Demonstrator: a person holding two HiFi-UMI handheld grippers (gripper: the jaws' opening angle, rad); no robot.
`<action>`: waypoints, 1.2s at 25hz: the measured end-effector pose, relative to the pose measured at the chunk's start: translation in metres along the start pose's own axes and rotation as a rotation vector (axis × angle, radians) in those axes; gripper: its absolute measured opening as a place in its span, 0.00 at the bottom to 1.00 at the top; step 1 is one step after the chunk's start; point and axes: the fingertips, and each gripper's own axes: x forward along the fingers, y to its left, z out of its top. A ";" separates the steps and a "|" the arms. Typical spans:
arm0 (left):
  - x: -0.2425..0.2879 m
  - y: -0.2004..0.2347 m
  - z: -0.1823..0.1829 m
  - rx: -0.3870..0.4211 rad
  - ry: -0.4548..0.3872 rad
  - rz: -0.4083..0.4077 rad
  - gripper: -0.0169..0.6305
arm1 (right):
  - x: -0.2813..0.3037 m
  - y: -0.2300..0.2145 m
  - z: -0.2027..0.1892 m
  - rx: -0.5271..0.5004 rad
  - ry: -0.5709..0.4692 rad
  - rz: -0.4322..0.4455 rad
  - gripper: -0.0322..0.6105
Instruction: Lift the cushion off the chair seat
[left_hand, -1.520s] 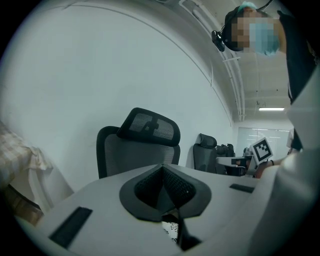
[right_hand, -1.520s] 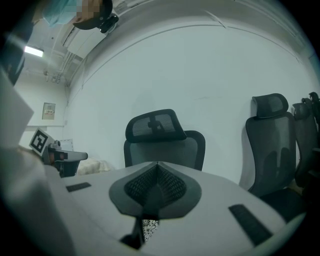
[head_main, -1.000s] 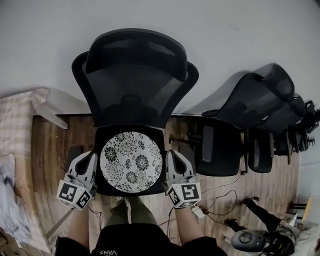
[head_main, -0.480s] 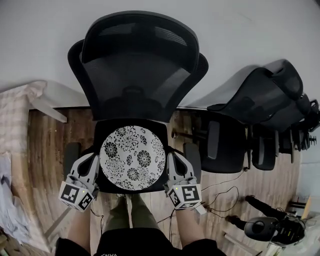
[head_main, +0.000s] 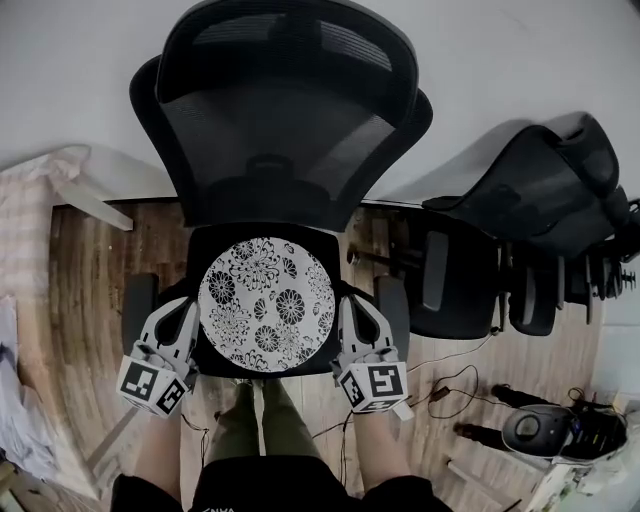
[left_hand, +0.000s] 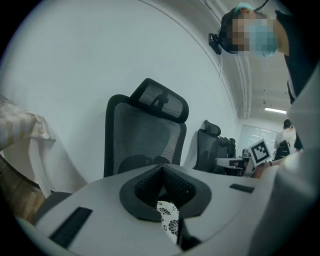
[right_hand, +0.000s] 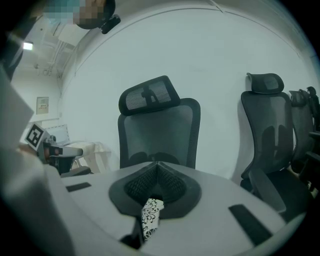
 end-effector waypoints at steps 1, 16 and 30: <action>0.001 0.000 -0.002 0.000 0.001 0.002 0.04 | 0.001 -0.001 -0.001 -0.001 0.001 0.000 0.08; 0.014 0.005 -0.046 -0.020 0.041 0.009 0.04 | 0.010 -0.010 -0.052 0.023 0.052 -0.002 0.08; 0.029 0.008 -0.077 -0.029 0.061 -0.006 0.04 | 0.018 -0.013 -0.088 0.046 0.083 -0.003 0.08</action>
